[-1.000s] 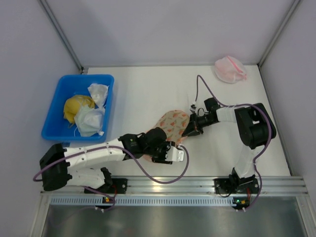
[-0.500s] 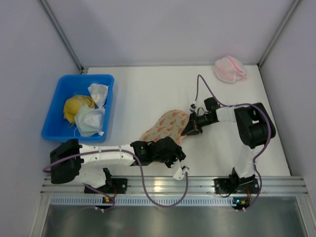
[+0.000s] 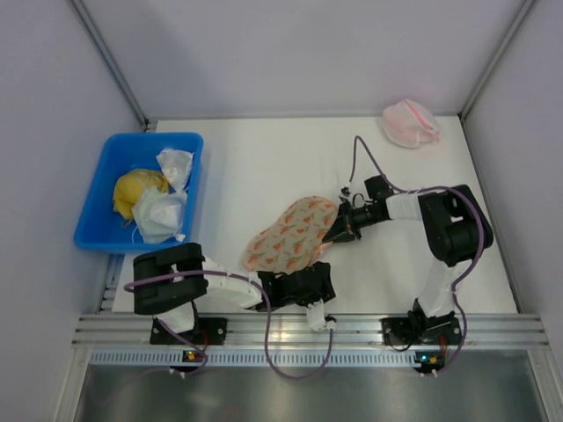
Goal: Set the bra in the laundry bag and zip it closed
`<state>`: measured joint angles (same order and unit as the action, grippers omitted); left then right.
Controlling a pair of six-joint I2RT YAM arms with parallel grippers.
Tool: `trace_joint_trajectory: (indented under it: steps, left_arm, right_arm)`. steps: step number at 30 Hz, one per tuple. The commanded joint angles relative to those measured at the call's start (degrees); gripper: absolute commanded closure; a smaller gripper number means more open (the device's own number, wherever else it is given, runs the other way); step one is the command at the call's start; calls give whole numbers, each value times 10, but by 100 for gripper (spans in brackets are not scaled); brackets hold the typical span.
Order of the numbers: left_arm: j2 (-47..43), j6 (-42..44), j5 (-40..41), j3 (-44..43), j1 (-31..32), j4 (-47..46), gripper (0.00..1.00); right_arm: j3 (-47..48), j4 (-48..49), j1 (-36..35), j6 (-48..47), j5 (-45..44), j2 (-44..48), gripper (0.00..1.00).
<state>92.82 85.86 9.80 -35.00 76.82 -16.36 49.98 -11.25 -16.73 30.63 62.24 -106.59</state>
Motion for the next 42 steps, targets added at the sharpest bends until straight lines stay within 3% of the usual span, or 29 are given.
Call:
trace_joint_trajectory:
  steps: [1, 12, 20, 27, 30, 34, 35, 42]
  left_arm:
    - [30, 32, 69, -2, 4, -94, 46]
    - [96, 40, 162, -26, 4, -115, 48]
    - [99, 45, 183, -43, 3, -130, 60]
    - [98, 47, 185, -53, 3, -130, 63]
    - [98, 47, 186, -54, 3, -129, 70]
    - [94, 50, 187, -46, 4, -128, 97]
    - [91, 49, 186, -40, 4, -128, 100]
    - [62, 9, 181, -9, 24, -83, 100]
  right_arm:
    - [-4, 19, -3, 12, 19, 42, 100]
    - [-22, 31, -10, 19, 14, 55, 100]
    - [-26, 28, -12, 7, 9, 54, 100]
    - [-25, 22, -17, -2, 5, 54, 100]
    - [-25, 22, -18, -3, 5, 53, 100]
    - [-19, 17, -19, -6, 3, 52, 100]
    - [-16, 15, -19, -7, 3, 52, 100]
    - [2, 1, -13, -20, -5, 47, 100]
